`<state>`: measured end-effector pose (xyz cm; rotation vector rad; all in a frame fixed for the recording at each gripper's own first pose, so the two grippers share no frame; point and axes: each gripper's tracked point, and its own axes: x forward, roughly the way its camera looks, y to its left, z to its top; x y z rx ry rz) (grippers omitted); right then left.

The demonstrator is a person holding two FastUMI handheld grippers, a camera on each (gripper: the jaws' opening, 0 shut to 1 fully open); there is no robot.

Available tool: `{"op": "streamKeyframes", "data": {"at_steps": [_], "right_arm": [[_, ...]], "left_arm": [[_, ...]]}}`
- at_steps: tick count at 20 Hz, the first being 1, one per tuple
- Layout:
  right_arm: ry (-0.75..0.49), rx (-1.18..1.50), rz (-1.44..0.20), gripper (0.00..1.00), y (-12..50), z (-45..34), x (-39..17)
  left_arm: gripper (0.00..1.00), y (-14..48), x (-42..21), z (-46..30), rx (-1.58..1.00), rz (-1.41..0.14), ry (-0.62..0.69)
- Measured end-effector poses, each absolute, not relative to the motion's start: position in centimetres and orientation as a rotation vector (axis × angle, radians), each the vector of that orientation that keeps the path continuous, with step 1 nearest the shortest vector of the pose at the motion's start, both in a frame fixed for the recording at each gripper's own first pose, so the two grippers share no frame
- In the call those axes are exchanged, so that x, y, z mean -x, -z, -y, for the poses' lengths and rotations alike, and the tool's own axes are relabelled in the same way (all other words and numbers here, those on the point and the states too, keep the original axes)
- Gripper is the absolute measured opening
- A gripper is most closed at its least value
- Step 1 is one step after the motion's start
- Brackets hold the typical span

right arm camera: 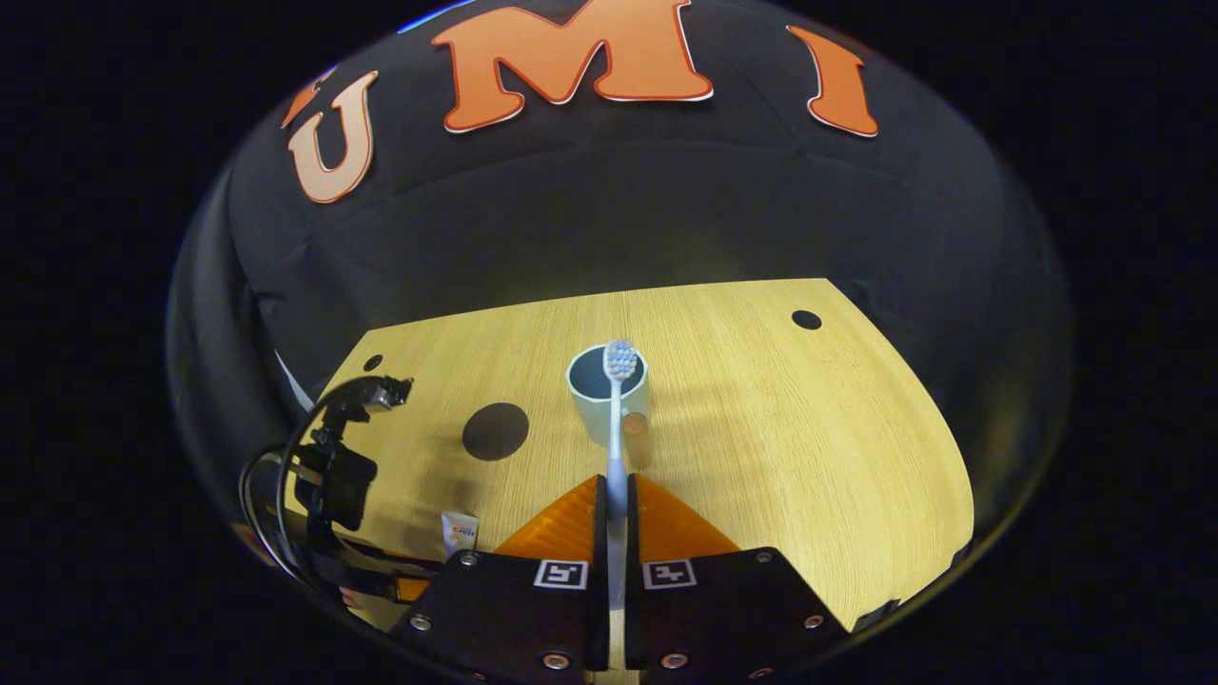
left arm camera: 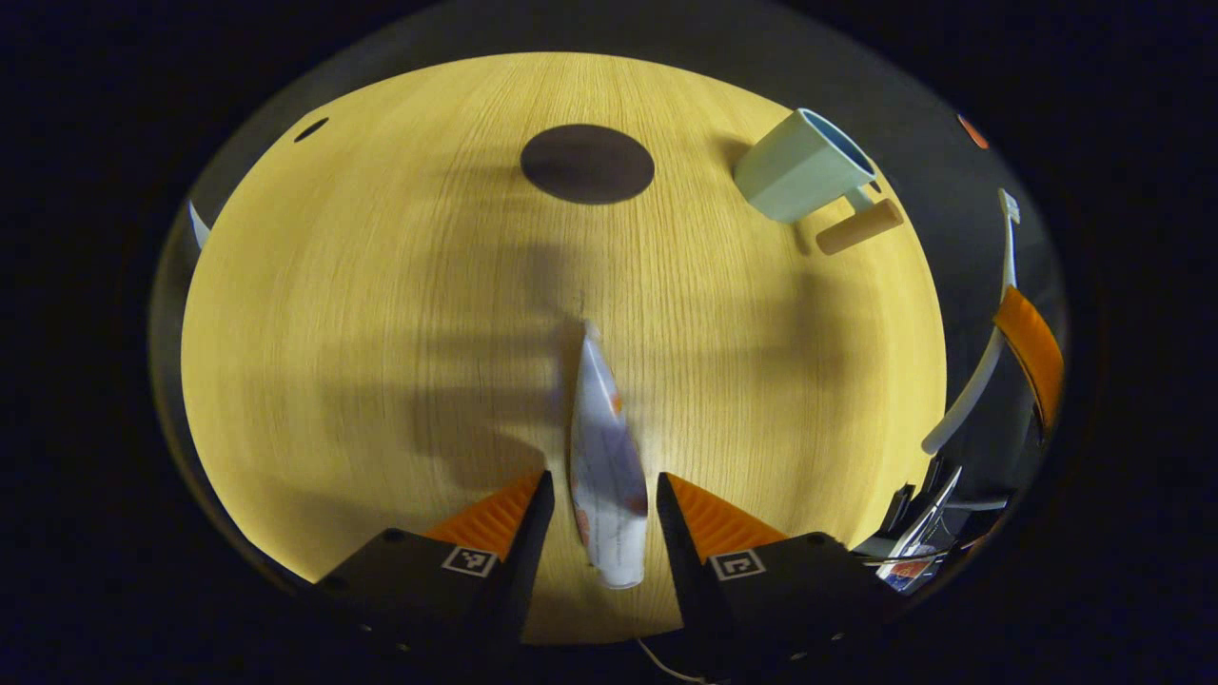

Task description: Put the toothbrush and toothpaste on the desktop into the cup, then pick up the cup and place it on the coaster on the desktop.

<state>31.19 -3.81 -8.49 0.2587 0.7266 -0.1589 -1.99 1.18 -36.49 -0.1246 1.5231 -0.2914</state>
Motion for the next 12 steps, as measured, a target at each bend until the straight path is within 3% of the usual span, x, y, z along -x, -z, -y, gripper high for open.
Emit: {"op": "streamKeyframes", "data": {"at_steps": [1, 2, 5, 8, 12], "right_arm": [[0.161, -0.259, -0.717, 0.07, 8.1, 4.0, -31.4], [0.164, -0.257, -0.709, 0.07, 7.8, 4.1, -31.6], [0.145, -0.242, -0.685, 0.07, 6.8, 4.1, -32.8], [0.122, -0.248, -0.645, 0.07, 5.7, 4.1, -34.4], [0.066, -0.24, -0.574, 0.07, 4.7, 4.4, -37.6]], "left_arm": [[0.6, 36.8, 2.5, -0.9, 0.127, -1.533, 0.291], [0.47, 37.2, 2.6, -1.0, 0.124, -1.538, 0.286], [0.45, 37.0, 2.4, -1.3, 0.126, -1.542, 0.272], [0.17, 37.5, 2.4, -1.5, 0.112, -1.535, 0.28], [0.13, 36.8, 2.6, -2.1, 0.145, -1.514, 0.268]]}}
